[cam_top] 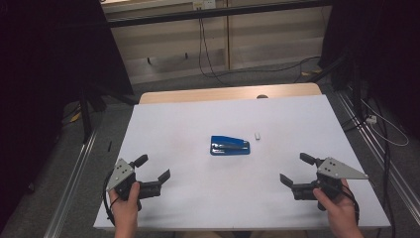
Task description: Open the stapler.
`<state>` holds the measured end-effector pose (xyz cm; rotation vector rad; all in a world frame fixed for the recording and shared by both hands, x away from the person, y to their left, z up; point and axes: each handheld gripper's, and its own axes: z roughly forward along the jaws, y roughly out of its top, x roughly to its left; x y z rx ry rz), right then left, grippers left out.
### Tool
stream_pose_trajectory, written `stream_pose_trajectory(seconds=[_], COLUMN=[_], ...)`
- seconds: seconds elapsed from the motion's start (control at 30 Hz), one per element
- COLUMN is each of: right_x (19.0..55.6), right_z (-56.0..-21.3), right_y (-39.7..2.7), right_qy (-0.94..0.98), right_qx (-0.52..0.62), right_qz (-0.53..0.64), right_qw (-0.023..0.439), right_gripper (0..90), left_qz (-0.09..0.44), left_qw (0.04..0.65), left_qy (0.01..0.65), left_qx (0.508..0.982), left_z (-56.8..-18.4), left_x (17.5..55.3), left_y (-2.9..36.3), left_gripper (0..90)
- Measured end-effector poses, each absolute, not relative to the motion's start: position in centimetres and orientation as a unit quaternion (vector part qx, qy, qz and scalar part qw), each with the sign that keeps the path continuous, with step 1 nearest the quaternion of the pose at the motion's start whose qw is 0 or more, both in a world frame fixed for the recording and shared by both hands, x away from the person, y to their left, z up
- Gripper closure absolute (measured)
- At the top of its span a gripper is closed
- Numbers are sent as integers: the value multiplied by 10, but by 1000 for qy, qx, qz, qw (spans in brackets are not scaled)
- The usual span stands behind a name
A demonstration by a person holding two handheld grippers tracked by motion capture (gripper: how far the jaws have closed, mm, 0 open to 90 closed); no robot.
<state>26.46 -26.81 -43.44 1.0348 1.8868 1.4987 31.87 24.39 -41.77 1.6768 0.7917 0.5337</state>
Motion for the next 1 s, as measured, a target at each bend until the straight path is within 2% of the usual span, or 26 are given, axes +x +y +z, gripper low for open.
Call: stream_pose_trajectory(seconds=[0.4, 0.67, 1.0], right_x=[264, 273, 296], right_z=[-435, -438, -434], right_y=[-269, -268, -246], right_qy=[700, 702, 712], right_qx=[380, 391, 383], right_qz=[546, 536, 530], right_qw=[258, 260, 256], right_gripper=[21, 19, 19], left_qz=[211, 198, 180], left_qw=[574, 574, 565], left_qy=[322, 317, 308], left_qx=[723, 729, 744], left_z=[-416, -415, -417], left_x=[330, 344, 358], left_y=[230, 217, 200], left_gripper=[17, 17, 19])
